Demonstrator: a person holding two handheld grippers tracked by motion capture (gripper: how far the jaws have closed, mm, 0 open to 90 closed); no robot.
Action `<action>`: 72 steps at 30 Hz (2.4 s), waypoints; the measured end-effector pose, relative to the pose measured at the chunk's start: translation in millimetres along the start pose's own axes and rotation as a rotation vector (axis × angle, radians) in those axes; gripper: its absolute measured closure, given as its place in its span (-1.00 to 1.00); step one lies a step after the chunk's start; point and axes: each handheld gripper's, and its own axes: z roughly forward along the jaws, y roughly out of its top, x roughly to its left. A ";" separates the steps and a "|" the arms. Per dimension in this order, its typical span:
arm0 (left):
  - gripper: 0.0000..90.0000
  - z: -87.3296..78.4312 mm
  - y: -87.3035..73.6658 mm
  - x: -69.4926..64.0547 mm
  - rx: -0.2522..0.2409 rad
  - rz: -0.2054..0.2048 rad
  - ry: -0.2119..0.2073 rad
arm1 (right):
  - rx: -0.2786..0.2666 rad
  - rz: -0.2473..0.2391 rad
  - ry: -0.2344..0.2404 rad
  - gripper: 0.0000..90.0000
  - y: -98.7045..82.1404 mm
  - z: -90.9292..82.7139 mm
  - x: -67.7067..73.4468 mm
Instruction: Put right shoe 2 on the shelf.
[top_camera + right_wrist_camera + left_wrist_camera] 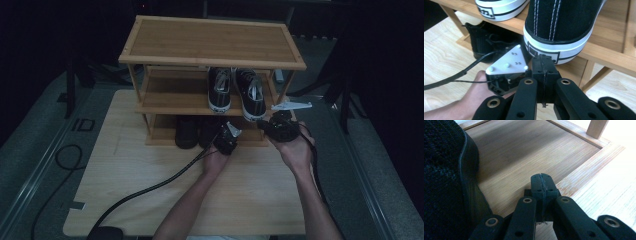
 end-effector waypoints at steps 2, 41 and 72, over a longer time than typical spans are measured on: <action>1.00 0.1 0.0 0.0 0.000 0.001 0.000 | 0.003 -0.003 0.005 1.00 1.6 1.9 -2.1; 1.00 0.4 0.2 0.2 0.001 0.003 -0.009 | -0.038 0.045 -0.057 1.00 15.9 11.7 -20.0; 1.00 0.2 0.3 0.5 0.006 0.010 -0.009 | -0.053 0.116 -0.077 1.00 24.2 33.8 -23.2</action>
